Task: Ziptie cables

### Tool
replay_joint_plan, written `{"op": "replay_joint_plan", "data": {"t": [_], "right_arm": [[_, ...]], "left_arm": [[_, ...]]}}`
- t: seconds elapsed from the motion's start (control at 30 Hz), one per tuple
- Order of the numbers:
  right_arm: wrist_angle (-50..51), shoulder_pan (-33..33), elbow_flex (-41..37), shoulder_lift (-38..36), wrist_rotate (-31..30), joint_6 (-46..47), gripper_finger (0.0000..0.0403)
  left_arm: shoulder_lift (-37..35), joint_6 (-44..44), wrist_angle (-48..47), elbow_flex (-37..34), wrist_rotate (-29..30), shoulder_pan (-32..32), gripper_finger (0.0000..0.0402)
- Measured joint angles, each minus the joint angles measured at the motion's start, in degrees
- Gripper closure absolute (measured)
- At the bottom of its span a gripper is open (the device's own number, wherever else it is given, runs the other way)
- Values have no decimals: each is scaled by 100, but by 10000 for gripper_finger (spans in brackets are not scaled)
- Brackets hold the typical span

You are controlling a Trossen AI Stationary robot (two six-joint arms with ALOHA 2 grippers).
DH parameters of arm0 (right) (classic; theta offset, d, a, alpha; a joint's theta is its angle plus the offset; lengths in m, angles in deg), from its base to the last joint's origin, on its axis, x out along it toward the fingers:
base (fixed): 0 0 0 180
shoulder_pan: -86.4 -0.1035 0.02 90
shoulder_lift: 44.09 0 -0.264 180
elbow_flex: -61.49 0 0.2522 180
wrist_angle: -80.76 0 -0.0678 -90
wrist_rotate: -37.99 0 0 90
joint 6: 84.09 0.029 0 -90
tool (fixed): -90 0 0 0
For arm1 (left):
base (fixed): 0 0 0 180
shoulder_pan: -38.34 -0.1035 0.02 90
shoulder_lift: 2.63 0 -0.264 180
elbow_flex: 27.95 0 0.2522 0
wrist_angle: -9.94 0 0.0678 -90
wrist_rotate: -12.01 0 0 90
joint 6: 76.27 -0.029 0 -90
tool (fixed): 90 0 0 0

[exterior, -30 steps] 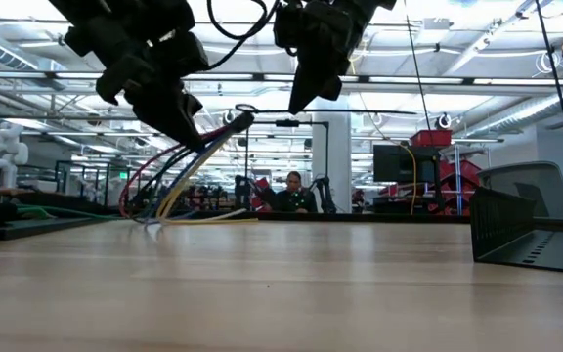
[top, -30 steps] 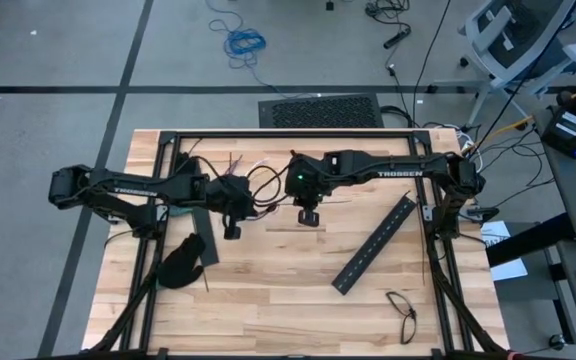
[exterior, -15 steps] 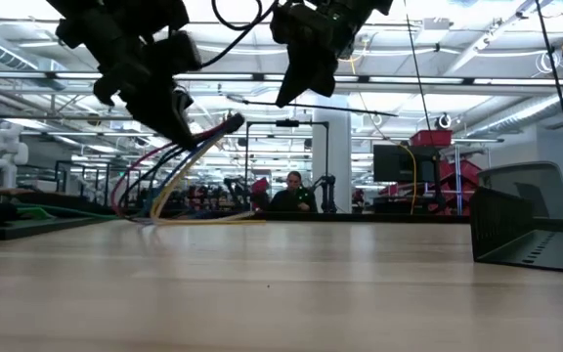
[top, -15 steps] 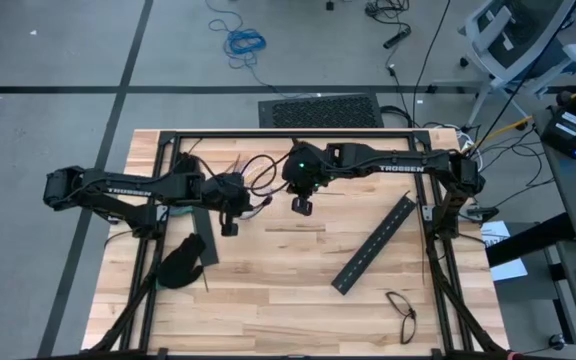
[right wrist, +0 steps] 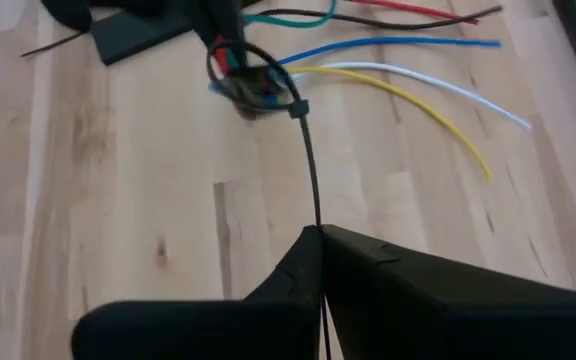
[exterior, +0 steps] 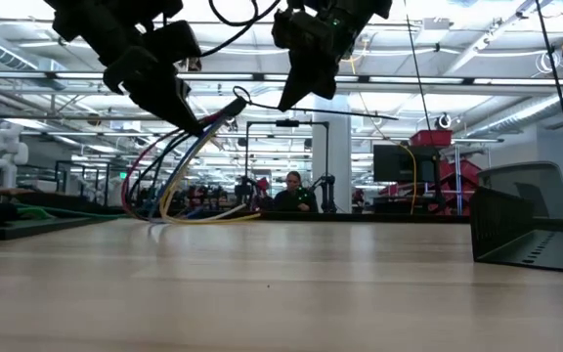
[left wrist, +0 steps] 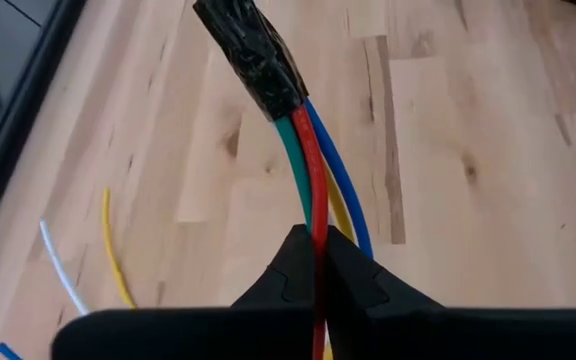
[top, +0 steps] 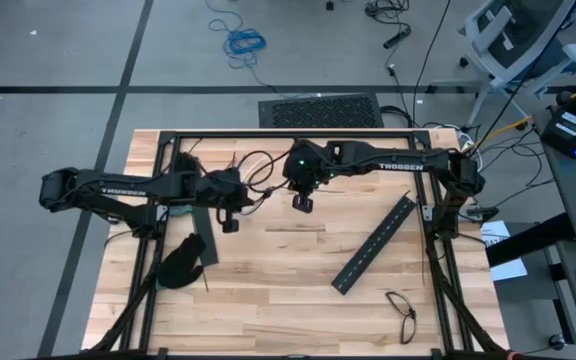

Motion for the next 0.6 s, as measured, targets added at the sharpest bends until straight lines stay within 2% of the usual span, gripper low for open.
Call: {"op": "replay_joint_plan", "data": {"t": [0.1, 0.23, 0.6], "right_arm": [[-1, 65, 0, 2, -7, -6, 403], [-97, 98, 0, 4, -5, -25, 403], [-217, 60, 0, 11, 21, 96, 403]], "left_arm": [[-177, 0, -60, 0, 240, 0, 398], [-372, -9, -31, -2, 284, 0, 398], [16, -160, 103, -2, 282, -14, 398]]}}
